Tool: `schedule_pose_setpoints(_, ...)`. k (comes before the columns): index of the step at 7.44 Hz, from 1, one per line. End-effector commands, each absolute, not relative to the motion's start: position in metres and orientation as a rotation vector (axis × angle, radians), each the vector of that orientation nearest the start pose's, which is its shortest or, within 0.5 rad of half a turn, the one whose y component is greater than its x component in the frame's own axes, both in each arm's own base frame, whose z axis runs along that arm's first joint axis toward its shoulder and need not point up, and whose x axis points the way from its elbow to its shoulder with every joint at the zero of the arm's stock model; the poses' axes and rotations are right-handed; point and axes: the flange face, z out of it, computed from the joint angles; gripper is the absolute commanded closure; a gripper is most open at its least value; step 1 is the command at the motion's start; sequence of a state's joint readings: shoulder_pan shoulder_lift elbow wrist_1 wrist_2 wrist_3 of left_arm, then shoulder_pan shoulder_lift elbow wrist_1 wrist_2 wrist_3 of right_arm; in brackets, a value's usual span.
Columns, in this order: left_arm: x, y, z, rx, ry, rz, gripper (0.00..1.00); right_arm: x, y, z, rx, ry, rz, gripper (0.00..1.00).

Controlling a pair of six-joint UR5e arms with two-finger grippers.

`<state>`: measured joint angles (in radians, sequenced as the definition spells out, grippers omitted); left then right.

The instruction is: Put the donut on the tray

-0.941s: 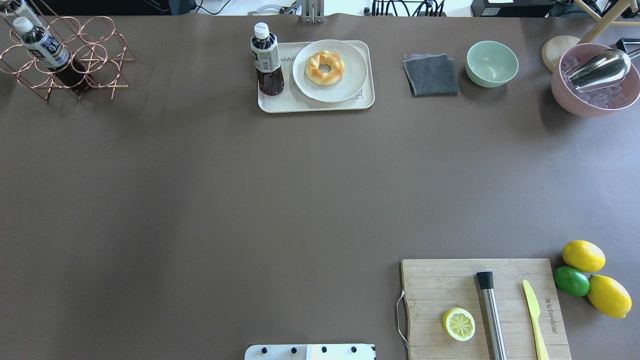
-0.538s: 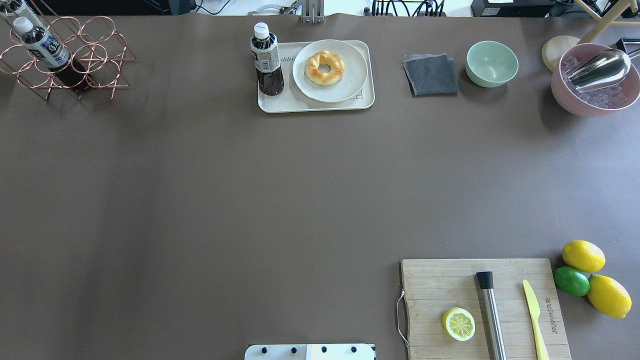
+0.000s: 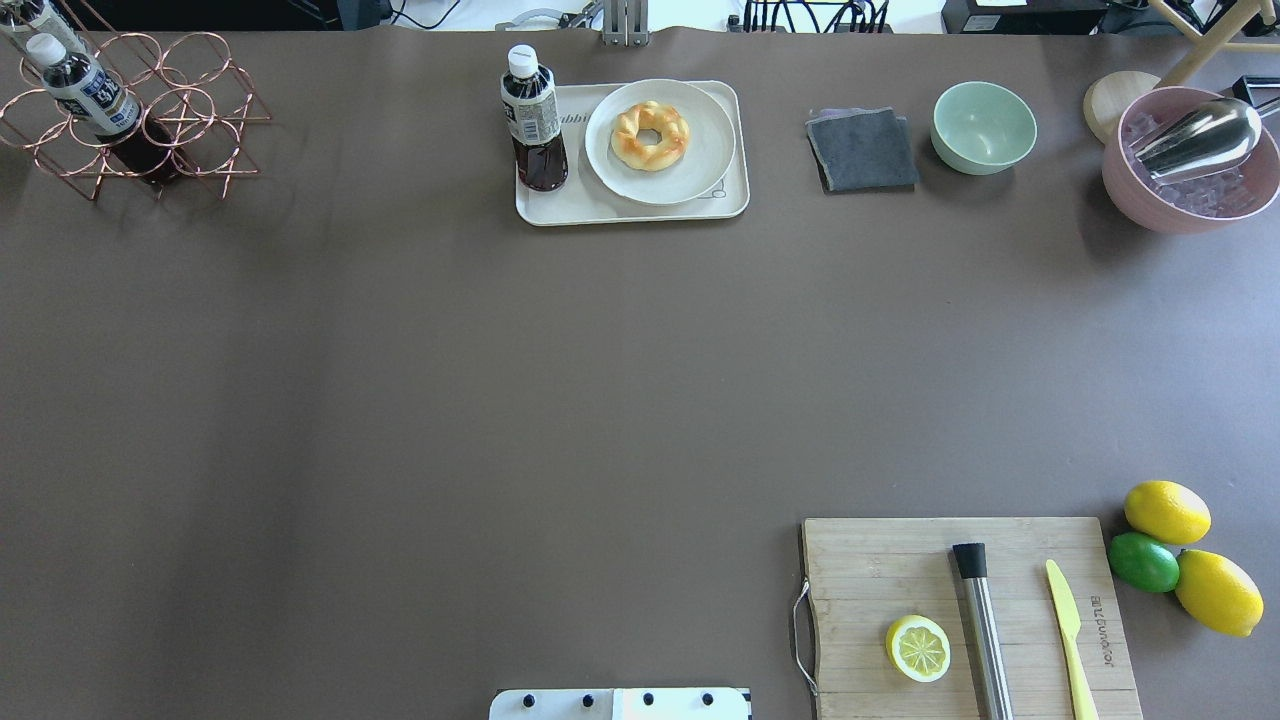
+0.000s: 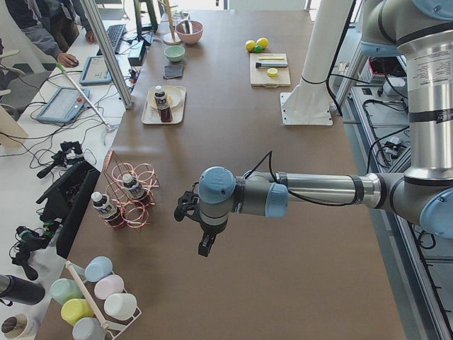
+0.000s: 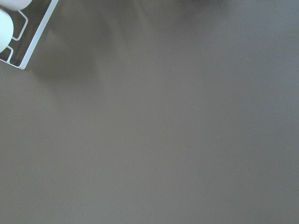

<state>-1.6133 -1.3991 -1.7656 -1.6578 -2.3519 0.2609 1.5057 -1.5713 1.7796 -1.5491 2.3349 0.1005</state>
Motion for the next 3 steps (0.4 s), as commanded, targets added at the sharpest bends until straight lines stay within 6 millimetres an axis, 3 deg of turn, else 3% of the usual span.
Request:
schedule_pose_setpoints(1, -0.0846, -0.4205, 0.6186, 0.249, 0.752, 0.252, 0.03, 0.0332, -0.4846, 0.5716, 0.139, -0.773, -0.079, 0.0)
schedule_pose_setpoints(3, -0.0846, -0.4209, 0.6159, 0.257, 0.751, 0.257, 0.03, 0.0332, -0.4845, 0.5734, 0.135, -0.773, -0.078, 0.0)
